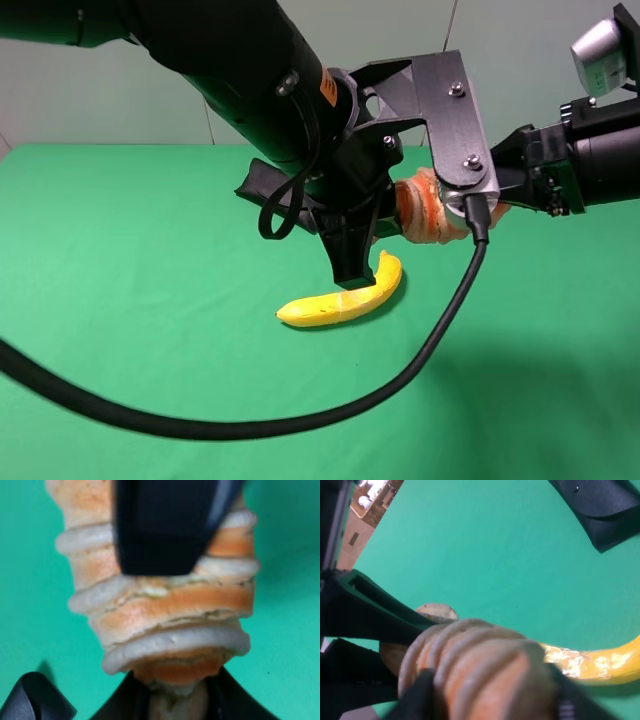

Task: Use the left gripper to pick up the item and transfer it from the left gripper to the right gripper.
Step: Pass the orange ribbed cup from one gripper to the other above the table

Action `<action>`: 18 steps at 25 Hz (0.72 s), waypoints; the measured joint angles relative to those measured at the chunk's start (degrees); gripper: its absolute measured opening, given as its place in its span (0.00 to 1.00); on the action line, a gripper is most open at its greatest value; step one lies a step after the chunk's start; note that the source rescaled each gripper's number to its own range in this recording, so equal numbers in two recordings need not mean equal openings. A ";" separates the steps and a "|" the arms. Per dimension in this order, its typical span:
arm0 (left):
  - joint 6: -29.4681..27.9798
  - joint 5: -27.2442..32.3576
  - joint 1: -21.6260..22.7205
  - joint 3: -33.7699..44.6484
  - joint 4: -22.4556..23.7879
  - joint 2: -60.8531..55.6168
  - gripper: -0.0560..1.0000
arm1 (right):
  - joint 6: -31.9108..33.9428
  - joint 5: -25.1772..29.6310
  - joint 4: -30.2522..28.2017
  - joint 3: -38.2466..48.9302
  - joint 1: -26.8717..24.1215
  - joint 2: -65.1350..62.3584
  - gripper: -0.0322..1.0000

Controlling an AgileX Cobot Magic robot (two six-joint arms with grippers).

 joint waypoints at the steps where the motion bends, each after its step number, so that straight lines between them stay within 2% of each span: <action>1: 0.00 0.00 0.00 0.00 0.00 0.00 0.05 | -0.12 0.00 0.00 -0.07 0.00 0.00 0.10; 8: -0.67 0.29 0.00 0.00 -0.02 0.00 0.05 | -0.23 0.31 -0.30 -0.07 0.00 0.00 0.08; 10: -1.75 0.40 0.00 0.00 -0.37 0.00 0.12 | -0.23 0.37 -0.37 -0.07 0.00 0.00 0.08; 11: -2.41 0.39 0.00 0.00 -0.52 0.00 0.18 | -0.23 0.37 -0.37 -0.07 0.00 0.00 0.08; 12: -2.76 0.32 0.00 0.00 -0.71 0.00 0.29 | -0.23 0.26 -0.43 -0.07 0.00 0.00 0.08; 16: -4.11 -0.85 0.00 0.00 -1.05 0.00 0.80 | -0.23 0.21 -0.86 -0.07 0.00 0.00 0.05; 18: -4.88 -0.62 0.00 0.00 -1.09 0.00 0.92 | -0.23 0.21 -0.86 -0.07 0.00 0.00 0.05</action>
